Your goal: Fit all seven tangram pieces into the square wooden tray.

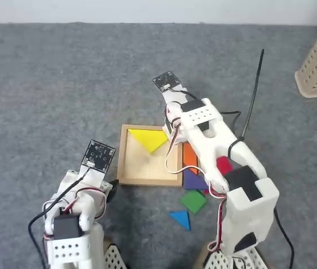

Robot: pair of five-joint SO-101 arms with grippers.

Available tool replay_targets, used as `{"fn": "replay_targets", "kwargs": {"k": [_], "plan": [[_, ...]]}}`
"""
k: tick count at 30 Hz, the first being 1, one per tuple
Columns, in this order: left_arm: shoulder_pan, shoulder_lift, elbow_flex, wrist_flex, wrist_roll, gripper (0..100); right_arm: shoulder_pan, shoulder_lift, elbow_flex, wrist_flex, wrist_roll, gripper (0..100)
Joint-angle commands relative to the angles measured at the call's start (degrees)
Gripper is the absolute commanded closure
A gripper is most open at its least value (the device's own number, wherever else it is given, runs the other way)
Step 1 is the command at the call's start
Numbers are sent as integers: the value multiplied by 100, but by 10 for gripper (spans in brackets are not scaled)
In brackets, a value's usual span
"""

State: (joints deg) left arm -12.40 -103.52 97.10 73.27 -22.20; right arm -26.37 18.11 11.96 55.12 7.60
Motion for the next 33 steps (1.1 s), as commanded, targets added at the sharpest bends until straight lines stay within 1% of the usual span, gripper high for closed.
{"fn": "replay_targets", "kwargs": {"k": [1, 5, 9, 15, 18, 25, 30, 33], "plan": [[26, -88, -48, 26, -44, 720, -119, -611, 79, -48, -167, 868], [26, -88, -48, 26, -44, 720, -286, -1130, 651, -321, -149, 866], [26, -88, -48, 26, -44, 720, -312, -1103, 914, -593, -141, 868], [26, -88, -48, 26, -44, 720, -127, -514, 571, -567, -149, 868], [26, -88, -48, 26, -44, 720, -31, -233, 290, -391, -149, 868], [26, -88, -48, 26, -44, 720, 330, 303, -325, -251, -176, 872], [26, -88, -48, 26, -44, 720, 602, 453, -589, -259, -193, 998], [26, -88, -48, 26, -44, 720, 787, 444, -747, -259, -185, 972]]}}
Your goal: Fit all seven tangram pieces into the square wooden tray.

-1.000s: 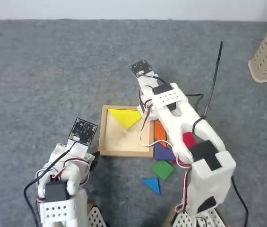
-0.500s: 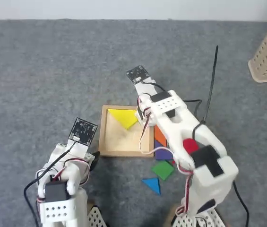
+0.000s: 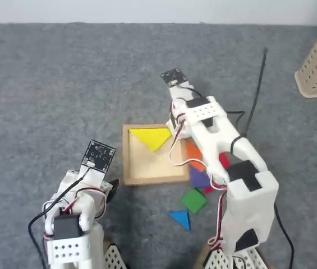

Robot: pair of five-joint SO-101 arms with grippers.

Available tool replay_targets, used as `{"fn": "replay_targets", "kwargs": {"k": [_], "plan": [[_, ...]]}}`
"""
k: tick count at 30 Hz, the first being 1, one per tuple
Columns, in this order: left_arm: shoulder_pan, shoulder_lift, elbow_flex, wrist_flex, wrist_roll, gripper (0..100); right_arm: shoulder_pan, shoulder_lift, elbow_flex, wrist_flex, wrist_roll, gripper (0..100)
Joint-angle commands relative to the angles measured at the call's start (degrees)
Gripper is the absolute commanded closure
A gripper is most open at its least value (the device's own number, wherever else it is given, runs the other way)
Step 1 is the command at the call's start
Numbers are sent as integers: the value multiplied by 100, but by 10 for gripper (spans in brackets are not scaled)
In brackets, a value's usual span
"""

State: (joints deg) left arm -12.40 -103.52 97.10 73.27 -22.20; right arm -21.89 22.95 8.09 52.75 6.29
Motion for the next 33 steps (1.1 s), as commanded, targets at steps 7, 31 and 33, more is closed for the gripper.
{"fn": "replay_targets", "kwargs": {"k": [7, 31, 33], "plan": [[26, -88, -48, 26, -44, 720, 655, -75, -475, -22, -53, 972], [26, -88, -48, 26, -44, 720, 681, -2413, 1741, 40, 958, 858], [26, -88, -48, 26, -44, 720, 681, -2273, 1952, -330, 993, 858]]}}
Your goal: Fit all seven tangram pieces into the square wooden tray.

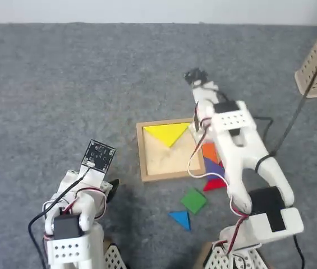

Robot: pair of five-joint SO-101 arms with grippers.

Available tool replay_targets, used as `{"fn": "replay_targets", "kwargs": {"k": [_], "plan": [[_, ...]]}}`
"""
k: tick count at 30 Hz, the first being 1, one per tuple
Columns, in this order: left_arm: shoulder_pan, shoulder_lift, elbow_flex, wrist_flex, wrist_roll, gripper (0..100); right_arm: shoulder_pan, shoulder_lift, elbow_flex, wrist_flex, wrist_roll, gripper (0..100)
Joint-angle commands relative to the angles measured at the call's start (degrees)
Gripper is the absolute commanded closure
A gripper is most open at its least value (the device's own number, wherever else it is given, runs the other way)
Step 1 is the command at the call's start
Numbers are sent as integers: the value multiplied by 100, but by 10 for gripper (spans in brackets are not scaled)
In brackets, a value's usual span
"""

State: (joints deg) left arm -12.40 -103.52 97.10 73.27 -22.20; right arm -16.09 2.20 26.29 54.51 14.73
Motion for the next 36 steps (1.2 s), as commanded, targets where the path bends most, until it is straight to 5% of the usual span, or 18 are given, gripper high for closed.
{"fn": "replay_targets", "kwargs": {"k": [1, 23, 36], "plan": [[26, -88, -48, 26, -44, 720, 84, -119, 158, -593, 149, 857], [26, -88, -48, 26, -44, 720, 655, 1174, -747, -75, -132, 853], [26, -88, -48, 26, -44, 720, 778, -4, -114, -295, -141, 854]]}}
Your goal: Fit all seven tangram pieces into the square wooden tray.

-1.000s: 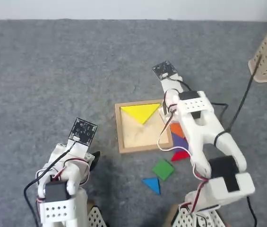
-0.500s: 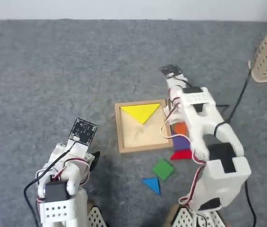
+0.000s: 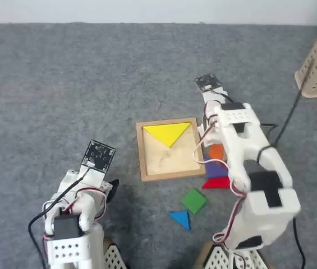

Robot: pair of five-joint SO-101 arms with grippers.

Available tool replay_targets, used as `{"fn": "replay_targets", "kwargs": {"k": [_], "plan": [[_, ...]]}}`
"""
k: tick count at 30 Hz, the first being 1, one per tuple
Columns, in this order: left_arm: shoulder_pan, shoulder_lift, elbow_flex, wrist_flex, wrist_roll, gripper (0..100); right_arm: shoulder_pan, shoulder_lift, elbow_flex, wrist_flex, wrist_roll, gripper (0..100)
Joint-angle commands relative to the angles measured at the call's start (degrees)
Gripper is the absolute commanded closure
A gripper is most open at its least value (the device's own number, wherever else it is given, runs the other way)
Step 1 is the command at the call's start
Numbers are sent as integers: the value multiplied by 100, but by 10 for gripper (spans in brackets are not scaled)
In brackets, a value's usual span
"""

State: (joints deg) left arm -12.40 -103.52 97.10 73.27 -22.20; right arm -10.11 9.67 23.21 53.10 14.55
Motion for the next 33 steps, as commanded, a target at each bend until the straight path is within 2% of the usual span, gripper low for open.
{"fn": "replay_targets", "kwargs": {"k": [1, 3, 7, 11, 18, 22, 23, 29, 33], "plan": [[26, -88, -48, 26, -44, 720, 189, -927, 325, -171, -123, 854], [26, -88, -48, 26, -44, 720, 215, -1341, 527, -145, -149, 855], [26, -88, -48, 26, -44, 720, 409, -2237, 862, 171, -703, 857], [26, -88, -48, 26, -44, 720, 321, -2712, 1266, 848, -633, 857], [26, -88, -48, 26, -44, 720, 453, -2985, 2198, 1156, 448, 857], [26, -88, -48, 26, -44, 720, 479, -2958, 2593, 1332, 1468, 854], [26, -88, -48, 26, -44, 720, 479, -2949, 2646, 1376, 1530, 854], [26, -88, -48, 26, -44, 720, 479, -2862, 2875, 1367, 1486, 853], [26, -88, -48, 26, -44, 720, 673, -2387, 2813, 1024, 976, 853]]}}
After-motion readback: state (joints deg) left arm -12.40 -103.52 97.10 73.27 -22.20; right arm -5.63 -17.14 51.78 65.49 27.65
